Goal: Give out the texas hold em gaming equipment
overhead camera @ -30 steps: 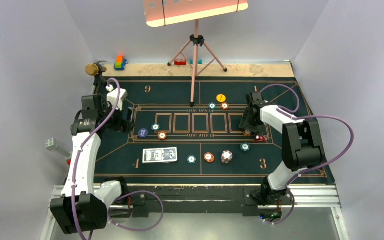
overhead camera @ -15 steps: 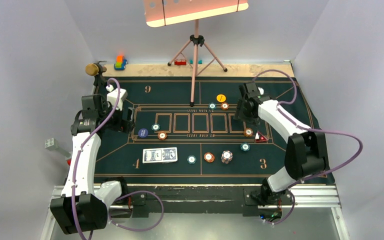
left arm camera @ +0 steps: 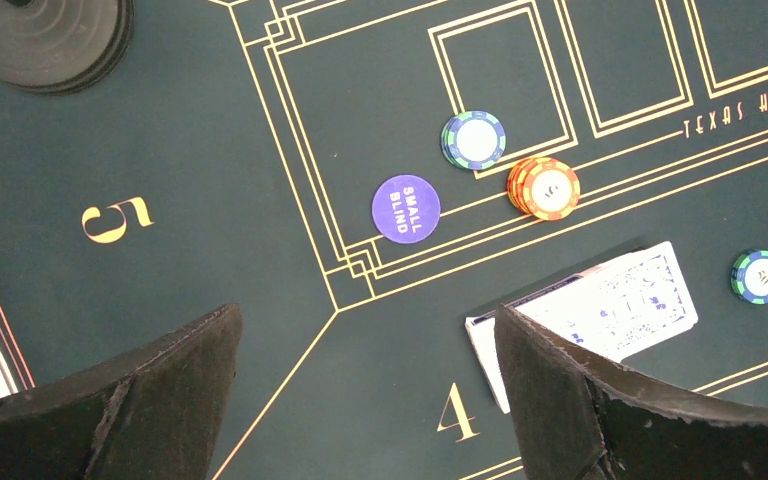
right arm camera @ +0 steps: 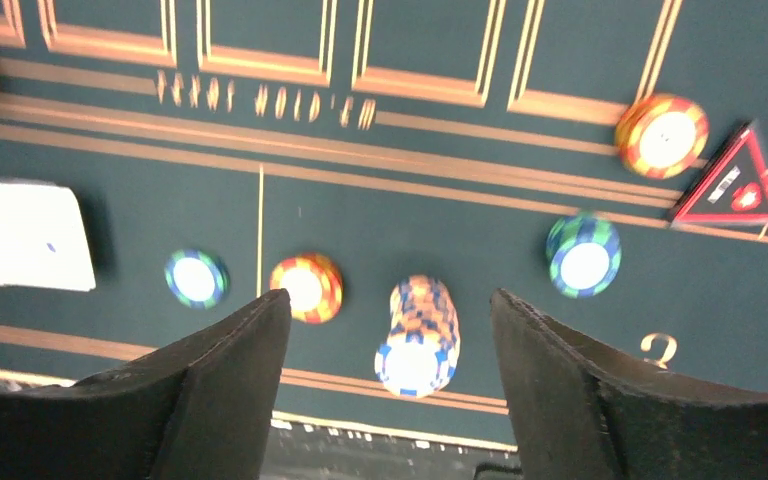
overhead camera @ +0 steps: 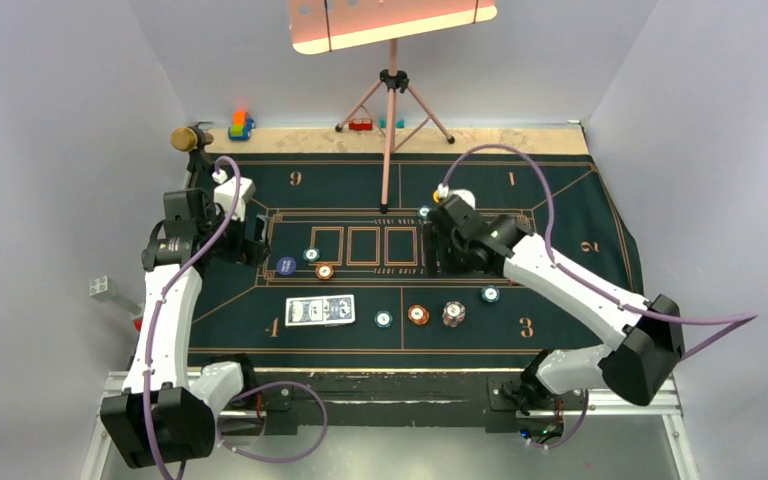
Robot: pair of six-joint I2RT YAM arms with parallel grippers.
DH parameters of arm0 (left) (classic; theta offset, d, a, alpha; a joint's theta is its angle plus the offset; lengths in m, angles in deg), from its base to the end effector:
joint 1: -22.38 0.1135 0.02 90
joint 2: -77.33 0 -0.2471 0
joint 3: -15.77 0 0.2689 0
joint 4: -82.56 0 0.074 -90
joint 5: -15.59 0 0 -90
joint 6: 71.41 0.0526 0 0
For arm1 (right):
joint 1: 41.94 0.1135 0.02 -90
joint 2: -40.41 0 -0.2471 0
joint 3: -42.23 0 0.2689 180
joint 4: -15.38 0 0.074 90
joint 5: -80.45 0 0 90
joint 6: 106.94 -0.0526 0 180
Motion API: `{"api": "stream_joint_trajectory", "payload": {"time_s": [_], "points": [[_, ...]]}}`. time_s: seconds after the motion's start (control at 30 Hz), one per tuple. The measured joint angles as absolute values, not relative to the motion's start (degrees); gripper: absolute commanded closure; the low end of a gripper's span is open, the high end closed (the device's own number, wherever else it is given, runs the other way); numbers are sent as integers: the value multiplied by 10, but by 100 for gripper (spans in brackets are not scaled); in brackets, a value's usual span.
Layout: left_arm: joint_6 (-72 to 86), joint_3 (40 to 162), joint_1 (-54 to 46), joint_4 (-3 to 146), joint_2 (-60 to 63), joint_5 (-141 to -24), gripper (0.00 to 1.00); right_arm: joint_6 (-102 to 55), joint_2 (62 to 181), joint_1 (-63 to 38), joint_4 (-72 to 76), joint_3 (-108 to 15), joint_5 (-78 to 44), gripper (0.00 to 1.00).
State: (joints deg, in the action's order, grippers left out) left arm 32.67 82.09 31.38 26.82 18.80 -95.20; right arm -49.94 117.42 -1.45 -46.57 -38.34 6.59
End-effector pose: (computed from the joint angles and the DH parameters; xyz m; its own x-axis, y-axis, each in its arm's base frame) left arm 0.2399 0.0191 0.2692 -0.6898 0.1210 -0.7138 0.2643 0.9600 -0.0927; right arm 0.2362 0.1824 0.2649 -0.8225 -0.0144 -0.5685 -0.0774 0.9932 0.0869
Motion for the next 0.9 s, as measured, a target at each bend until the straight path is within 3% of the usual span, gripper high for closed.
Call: {"api": "stream_joint_trajectory", "payload": {"time_s": [0.17, 0.47, 0.9], "points": [[327, 818, 314, 268, 186, -952, 0, -527, 1143, 59, -507, -322, 64, 12], [327, 815, 314, 268, 182, -952, 0, -580, 1134, 109, -548, -282, 77, 10], [327, 815, 314, 268, 182, -952, 0, -602, 1197, 110, -508, -245, 77, 23]]}}
